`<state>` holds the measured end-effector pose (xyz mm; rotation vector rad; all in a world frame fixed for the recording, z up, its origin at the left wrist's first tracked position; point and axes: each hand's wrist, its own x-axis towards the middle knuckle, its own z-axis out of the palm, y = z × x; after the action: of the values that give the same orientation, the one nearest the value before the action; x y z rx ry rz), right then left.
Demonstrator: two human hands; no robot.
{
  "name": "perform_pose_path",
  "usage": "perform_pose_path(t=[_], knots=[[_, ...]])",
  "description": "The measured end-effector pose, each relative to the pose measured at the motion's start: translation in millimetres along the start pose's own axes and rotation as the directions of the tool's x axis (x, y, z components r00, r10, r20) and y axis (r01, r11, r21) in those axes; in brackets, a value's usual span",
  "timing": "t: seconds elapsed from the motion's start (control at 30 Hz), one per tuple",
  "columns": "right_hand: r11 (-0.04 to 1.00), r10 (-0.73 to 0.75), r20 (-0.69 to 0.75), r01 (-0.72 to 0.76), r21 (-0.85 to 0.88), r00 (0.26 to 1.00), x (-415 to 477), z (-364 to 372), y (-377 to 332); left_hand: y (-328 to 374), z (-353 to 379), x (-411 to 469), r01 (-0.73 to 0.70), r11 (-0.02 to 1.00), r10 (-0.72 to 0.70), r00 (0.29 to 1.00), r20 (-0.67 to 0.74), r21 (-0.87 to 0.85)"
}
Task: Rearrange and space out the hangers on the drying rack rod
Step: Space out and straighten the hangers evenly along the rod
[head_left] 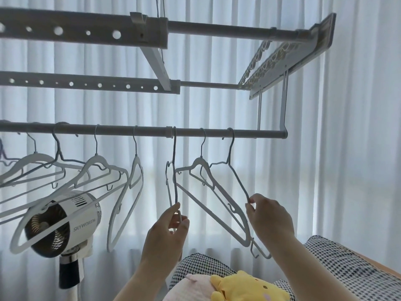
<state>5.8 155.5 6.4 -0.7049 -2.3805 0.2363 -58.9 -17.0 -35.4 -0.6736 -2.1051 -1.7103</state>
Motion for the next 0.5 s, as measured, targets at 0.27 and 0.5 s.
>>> perform_pose_path(t=[0.27, 0.5], knots=[[1.000, -0.001, -0.007, 0.001, 0.022, 1.000, -3, -7, 2, 0, -3, -3, -0.023, 1.000, 0.023, 1.000, -0.014, -0.002], [0.996, -0.010, -0.086, 0.017, 0.084, 0.996, -7, -13, 8, 0, -18, -9, -0.020, 1.000, 0.019, 0.999, -0.049, -0.013]])
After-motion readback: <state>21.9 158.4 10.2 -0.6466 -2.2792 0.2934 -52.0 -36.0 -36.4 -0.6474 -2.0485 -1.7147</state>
